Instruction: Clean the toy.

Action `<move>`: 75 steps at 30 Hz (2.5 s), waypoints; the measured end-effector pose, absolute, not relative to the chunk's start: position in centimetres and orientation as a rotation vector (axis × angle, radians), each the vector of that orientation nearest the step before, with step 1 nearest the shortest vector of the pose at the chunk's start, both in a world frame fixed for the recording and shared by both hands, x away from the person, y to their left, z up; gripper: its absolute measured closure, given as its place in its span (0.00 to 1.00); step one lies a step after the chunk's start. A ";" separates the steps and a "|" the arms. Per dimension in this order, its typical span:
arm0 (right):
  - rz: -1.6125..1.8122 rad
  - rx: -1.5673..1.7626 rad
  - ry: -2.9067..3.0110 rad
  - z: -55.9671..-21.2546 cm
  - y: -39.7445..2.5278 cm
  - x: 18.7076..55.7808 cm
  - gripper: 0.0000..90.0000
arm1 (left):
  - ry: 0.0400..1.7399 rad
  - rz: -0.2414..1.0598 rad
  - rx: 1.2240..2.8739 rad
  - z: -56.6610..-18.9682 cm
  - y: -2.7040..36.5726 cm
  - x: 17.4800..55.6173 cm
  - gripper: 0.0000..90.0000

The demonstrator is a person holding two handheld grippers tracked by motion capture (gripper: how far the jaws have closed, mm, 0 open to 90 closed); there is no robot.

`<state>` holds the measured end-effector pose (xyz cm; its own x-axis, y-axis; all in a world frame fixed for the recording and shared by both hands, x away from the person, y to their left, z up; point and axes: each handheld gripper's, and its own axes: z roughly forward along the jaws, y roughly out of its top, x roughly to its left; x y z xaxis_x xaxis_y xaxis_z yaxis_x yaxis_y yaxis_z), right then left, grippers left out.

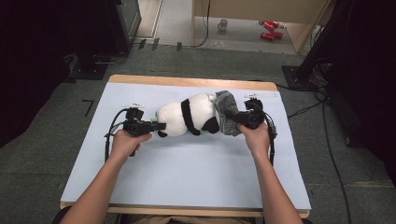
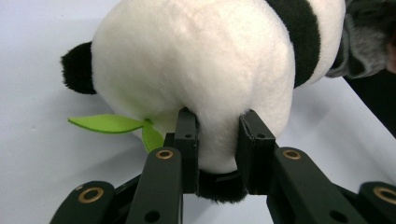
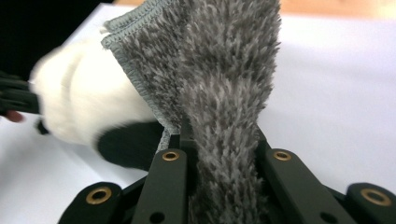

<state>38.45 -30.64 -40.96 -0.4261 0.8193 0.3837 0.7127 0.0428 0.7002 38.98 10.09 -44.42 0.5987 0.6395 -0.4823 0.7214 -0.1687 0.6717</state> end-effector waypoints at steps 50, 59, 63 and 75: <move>1.372 1.345 2.391 -40.8 -22.6 37.2 0.85 | 1.056 -0.059 1.938 -43.8 9.2 38.5 0.83; 1.411 1.458 2.312 -40.5 -26.1 37.9 0.85 | 1.050 -0.037 1.943 -43.9 9.1 38.6 0.85; 1.399 1.518 2.245 -40.5 -28.2 38.3 0.85 | 1.070 -0.032 1.934 -44.1 9.4 38.9 0.85; 1.436 1.584 2.144 -40.9 -31.1 38.5 0.86 | 1.024 0.067 1.912 -44.3 9.7 39.3 0.84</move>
